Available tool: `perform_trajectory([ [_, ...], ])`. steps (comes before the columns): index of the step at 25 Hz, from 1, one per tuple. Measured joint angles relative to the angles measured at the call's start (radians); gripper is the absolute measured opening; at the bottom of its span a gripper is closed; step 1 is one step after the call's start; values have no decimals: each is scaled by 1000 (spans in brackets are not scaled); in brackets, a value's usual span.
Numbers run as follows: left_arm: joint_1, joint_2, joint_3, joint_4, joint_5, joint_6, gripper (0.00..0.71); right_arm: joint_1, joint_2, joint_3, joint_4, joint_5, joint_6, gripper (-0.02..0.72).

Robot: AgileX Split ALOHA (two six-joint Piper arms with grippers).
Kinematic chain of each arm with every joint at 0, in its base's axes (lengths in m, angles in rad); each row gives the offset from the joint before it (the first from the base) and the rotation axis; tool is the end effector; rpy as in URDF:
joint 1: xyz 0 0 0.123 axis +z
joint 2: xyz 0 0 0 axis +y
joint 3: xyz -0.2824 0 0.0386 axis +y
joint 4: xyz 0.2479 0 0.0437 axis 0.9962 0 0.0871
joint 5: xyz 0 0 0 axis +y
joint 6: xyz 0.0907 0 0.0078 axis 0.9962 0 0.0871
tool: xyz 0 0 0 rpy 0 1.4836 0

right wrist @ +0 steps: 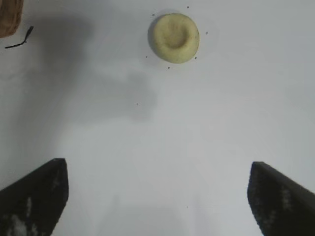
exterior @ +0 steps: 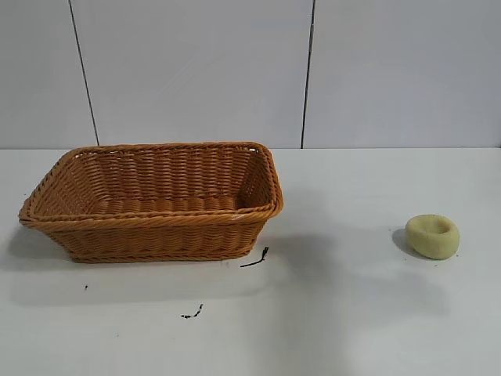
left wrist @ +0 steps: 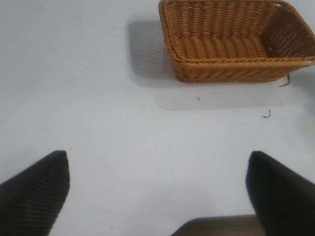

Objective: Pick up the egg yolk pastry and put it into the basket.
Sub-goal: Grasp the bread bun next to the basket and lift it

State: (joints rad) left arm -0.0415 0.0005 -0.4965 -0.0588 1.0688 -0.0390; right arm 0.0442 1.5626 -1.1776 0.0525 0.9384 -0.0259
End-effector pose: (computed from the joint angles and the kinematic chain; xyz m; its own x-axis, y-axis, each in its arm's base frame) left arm -0.0050 -0.0045 0.2757 -0.4705 -0.0477 -0.8811 0.0554 0.9950 -0.0835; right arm 0.3118 0.0177 0.2672 -0.9437 -0.0366 -0.3288 -0.0532 0.9977 0.0417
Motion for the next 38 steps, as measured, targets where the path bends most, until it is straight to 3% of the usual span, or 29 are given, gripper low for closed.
perform_trajectory([
  [8, 0, 0, 0, 0, 0, 0, 695, 60, 142, -139, -3, -29, -7, 689],
  [14, 0, 0, 0, 0, 0, 0, 695, 19, 191, -144, -42, -55, 11, 689],
  [18, 0, 0, 0, 0, 0, 0, 695, -6, 266, -144, -46, -52, -14, 689],
  [24, 0, 0, 0, 0, 0, 0, 695, -6, 377, -144, 4, -65, -50, 689],
  [27, 0, 0, 0, 0, 0, 0, 695, -6, 424, -144, 26, -106, -57, 689],
  [38, 0, 0, 0, 0, 0, 0, 695, -6, 543, -144, 31, -181, -57, 684],
])
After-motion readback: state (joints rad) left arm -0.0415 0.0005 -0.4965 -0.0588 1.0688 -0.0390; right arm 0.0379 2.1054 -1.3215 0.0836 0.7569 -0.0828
